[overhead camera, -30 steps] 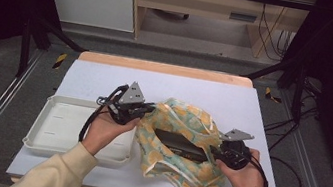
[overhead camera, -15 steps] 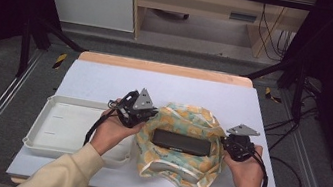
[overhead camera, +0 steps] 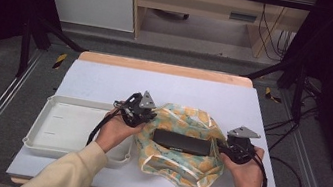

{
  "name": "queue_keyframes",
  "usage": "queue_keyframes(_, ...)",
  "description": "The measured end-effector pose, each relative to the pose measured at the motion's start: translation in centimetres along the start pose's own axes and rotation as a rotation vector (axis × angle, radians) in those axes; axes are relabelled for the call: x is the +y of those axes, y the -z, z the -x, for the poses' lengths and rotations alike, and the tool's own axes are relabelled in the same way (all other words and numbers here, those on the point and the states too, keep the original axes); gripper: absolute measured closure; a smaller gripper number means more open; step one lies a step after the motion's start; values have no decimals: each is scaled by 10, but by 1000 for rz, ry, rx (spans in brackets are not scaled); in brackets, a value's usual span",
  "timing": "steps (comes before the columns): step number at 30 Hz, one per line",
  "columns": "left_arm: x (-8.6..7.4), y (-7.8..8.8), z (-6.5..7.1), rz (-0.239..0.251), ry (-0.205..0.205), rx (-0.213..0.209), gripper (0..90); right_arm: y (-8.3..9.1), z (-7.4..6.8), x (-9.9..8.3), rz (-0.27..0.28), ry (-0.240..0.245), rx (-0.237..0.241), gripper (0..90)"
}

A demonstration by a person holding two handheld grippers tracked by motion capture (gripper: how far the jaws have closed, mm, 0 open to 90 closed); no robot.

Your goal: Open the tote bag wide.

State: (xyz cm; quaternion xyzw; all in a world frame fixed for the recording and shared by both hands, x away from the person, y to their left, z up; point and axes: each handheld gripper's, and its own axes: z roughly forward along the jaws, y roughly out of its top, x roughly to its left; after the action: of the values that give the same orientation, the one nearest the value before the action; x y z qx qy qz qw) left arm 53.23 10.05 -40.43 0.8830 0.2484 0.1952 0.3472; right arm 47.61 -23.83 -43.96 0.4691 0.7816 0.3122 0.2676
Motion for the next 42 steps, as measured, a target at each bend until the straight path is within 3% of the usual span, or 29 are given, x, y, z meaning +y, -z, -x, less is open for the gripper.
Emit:
queue_keyframes(8, 0, -1, 0, -1, 4, -3, 900, 31, -8, 5, 98, -2, 35, 379)
queue_keyframes(14, 0, 1, 0, -5, 0, -2, 900, 35, -9, 13, 127, 15, 45, 424)
queue_keyframes(20, 1, 2, -1, -7, 1, -4, 900, 21, -10, 18, 114, 57, 57, 686)
queue_keyframes(24, 2, -1, -3, -19, -1, -7, 900, 9, -8, 20, 92, 44, 53, 882)
queue_keyframes(35, -1, -25, -6, -118, 13, -16, 897, -31, 3, 13, -3, 16, 83, 900)
queue_keyframes(42, -5, -34, -5, -191, 5, -34, 897, -42, 9, 8, -38, -11, 109, 894)
